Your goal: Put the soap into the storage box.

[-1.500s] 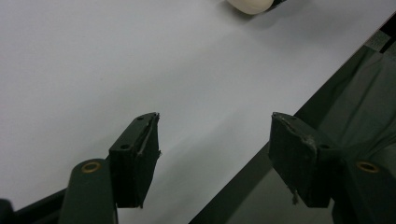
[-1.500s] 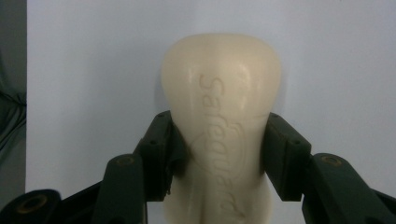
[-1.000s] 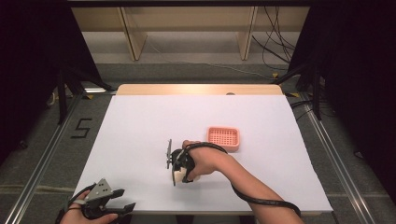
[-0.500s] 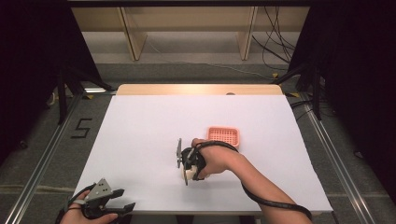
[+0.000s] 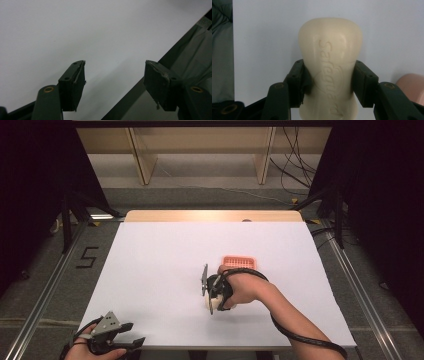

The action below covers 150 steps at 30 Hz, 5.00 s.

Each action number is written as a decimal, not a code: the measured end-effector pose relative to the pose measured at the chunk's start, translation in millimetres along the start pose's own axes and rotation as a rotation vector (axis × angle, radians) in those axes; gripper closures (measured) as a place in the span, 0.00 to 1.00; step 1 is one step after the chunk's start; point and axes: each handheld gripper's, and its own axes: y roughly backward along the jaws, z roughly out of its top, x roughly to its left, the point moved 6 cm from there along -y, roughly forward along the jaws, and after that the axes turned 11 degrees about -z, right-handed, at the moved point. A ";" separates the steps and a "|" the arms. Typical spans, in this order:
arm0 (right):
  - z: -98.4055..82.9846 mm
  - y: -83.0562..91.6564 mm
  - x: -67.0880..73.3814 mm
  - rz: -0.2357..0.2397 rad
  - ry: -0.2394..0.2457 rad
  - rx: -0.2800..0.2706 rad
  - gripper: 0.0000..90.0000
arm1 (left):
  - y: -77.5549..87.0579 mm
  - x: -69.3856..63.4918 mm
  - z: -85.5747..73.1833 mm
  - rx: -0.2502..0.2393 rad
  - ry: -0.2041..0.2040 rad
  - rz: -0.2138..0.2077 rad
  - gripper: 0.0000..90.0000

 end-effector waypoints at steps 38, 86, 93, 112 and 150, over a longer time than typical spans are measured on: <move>-51.5 20.2 -23.9 -0.055 -0.050 0.028 0.56 | -0.2 -0.4 -0.7 -0.002 0.020 0.006 0.37; -72.4 26.5 -51.9 -0.122 -0.128 0.033 0.56 | 0.0 0.6 0.0 -0.005 0.005 0.002 0.37; -74.1 26.7 -54.1 -0.147 -0.153 0.039 0.56 | 0.2 0.5 0.1 -0.006 0.005 0.002 0.37; -74.7 24.3 -62.9 -0.223 -0.176 0.014 0.56 | 1.5 4.7 0.5 0.010 -0.034 0.026 0.37; -80.1 25.0 -80.7 -0.340 -0.233 -0.014 0.56 | 1.8 2.1 0.7 -0.009 -0.001 0.015 0.37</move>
